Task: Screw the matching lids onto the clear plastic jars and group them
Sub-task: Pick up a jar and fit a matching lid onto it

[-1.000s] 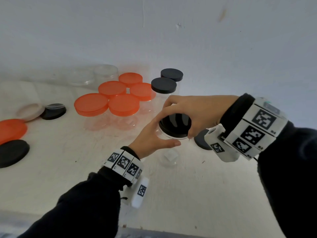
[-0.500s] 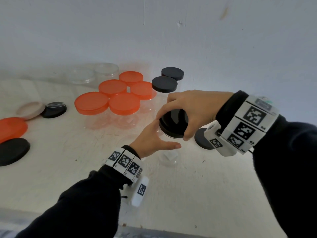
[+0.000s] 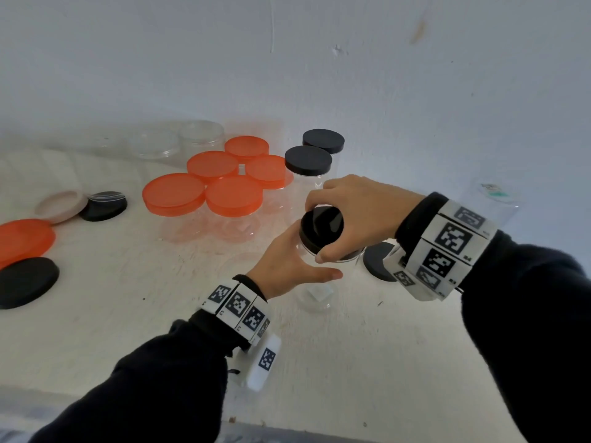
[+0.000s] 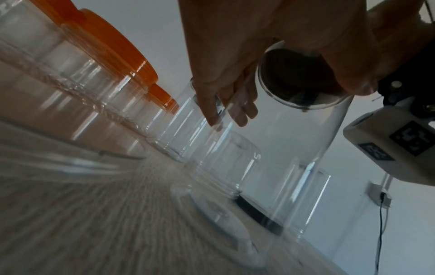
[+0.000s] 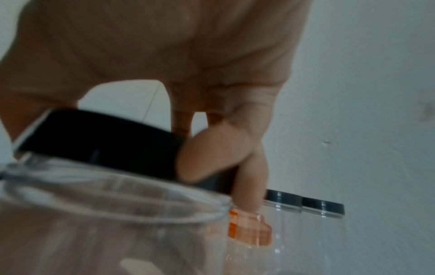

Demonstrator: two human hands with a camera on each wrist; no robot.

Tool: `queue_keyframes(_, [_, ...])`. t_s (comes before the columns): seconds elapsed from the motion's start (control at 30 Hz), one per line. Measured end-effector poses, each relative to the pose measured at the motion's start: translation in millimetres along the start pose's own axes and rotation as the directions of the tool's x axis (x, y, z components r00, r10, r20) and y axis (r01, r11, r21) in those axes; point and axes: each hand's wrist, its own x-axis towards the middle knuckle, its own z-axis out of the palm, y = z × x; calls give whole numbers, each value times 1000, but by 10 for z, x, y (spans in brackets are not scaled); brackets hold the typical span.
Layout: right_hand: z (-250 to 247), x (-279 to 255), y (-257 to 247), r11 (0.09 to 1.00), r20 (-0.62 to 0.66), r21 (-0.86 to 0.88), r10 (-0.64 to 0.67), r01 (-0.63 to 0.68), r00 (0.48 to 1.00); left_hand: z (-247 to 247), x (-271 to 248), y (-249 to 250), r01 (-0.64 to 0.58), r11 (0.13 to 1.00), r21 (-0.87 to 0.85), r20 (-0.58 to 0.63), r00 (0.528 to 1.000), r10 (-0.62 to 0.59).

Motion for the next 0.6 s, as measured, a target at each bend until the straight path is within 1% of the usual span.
queue_keyframes(0.13, [62,-12,-54,996,-75,11,89,-88,993,-8,-6,-11,7,1000,11,-7,1000,-7])
queue_keyframes(0.23, [99,-6,-139,982,-127,-70,165,-175,978,-23,-12,-19,16,1000,-4,-2,1000,-16])
queue_keyframes(0.3, [90,-19,-165,965,-121,-163,189,-208,974,-36,-6,-15,22,1000,2,18,1000,-22])
queue_keyframes(0.33, [57,-34,-155,958,-79,-201,194,-206,978,-51,3,-6,24,1000,12,31,999,-25])
queue_keyframes(0.37, [8,-51,-131,959,-1,-210,196,-192,981,-69,11,6,24,999,27,48,999,-25])
queue_keyframes(0.4, [-50,-68,-94,974,102,-171,171,-152,980,-86,21,19,21,999,44,62,998,-24])
queue_keyframes(0.43, [-107,-80,-59,992,201,-89,105,-89,974,-99,26,29,19,998,60,72,997,-24])
queue_keyframes(0.47, [-158,-86,-46,1000,269,-3,15,-15,963,-108,30,36,17,997,71,81,996,-22])
queue_keyframes(0.5, [-184,-78,-36,998,297,52,-59,45,953,-112,29,40,11,997,76,87,996,-18])
queue_keyframes(0.53, [-178,-63,-23,994,286,76,-94,75,954,-111,29,46,6,997,79,90,996,-13])
queue_keyframes(0.57, [-153,-46,-21,995,249,78,-87,70,965,-106,27,48,5,996,84,85,996,-12])
queue_keyframes(0.6, [-126,-32,-27,997,199,59,-54,43,979,-95,25,53,8,996,87,74,997,-14])
